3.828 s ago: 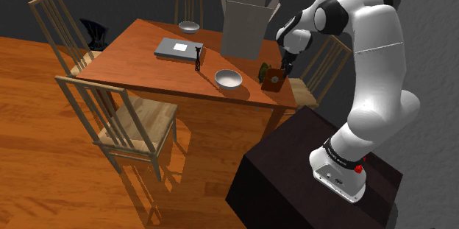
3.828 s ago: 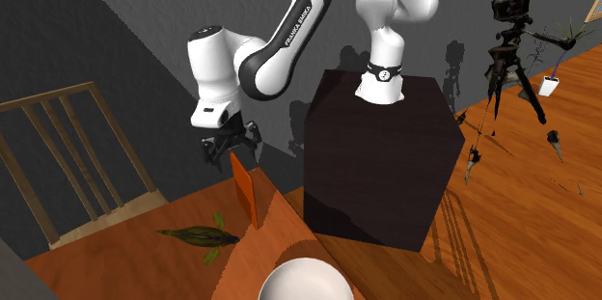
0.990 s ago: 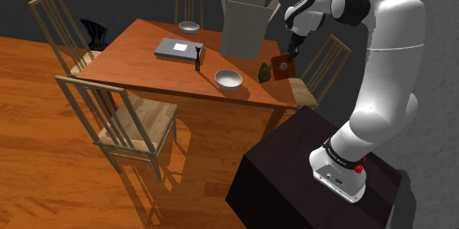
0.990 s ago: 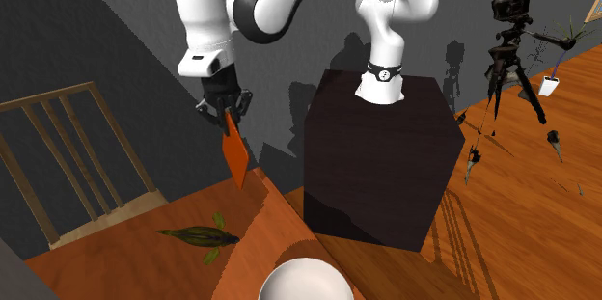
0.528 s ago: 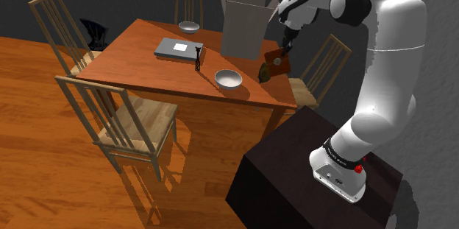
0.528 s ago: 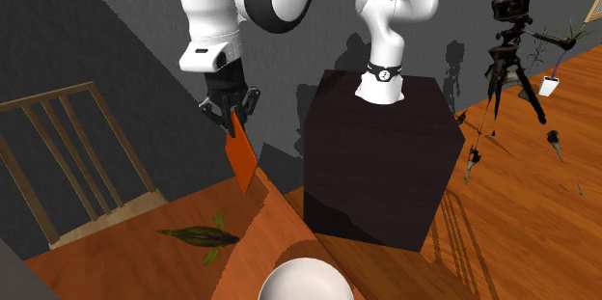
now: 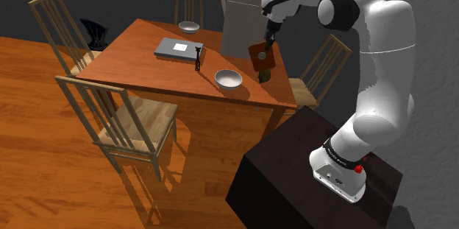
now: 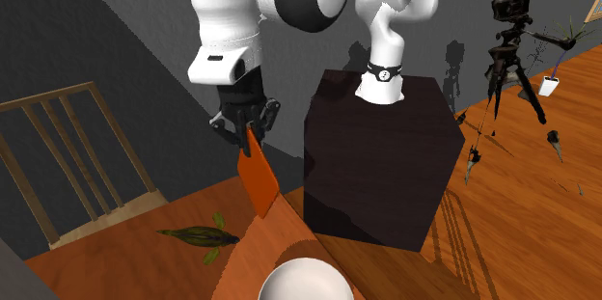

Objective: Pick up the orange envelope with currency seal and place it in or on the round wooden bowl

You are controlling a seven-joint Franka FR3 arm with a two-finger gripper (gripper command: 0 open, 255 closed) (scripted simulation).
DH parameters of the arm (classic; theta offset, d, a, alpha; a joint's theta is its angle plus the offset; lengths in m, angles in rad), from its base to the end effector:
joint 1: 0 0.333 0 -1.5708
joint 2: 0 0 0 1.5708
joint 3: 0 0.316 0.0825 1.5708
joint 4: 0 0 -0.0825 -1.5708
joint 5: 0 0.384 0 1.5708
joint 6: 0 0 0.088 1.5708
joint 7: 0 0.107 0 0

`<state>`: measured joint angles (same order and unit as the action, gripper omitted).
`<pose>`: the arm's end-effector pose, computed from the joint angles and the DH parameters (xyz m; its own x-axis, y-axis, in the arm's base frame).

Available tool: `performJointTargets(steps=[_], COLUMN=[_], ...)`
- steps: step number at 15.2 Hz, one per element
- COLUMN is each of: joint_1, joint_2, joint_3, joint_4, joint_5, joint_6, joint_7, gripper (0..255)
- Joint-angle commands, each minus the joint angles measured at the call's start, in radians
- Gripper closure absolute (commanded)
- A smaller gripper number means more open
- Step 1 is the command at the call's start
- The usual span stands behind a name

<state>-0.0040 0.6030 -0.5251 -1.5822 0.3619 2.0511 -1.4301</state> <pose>0.6243 -0.2838 0.3175 0.7000 0.7139 0.0174 0.7138 -0.6988 -0.0464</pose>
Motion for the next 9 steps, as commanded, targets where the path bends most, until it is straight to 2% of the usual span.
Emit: performJointTargets(steps=[1, 9], joint_1=[0.025, 0.052], joint_2=[0.006, 0.153], joint_3=[0.007, 0.053], joint_4=[0.034, 0.352], joint_5=[-0.004, 0.009], joint_6=[-0.023, -0.178], joint_7=[0.044, 0.201], gripper=[255, 255])
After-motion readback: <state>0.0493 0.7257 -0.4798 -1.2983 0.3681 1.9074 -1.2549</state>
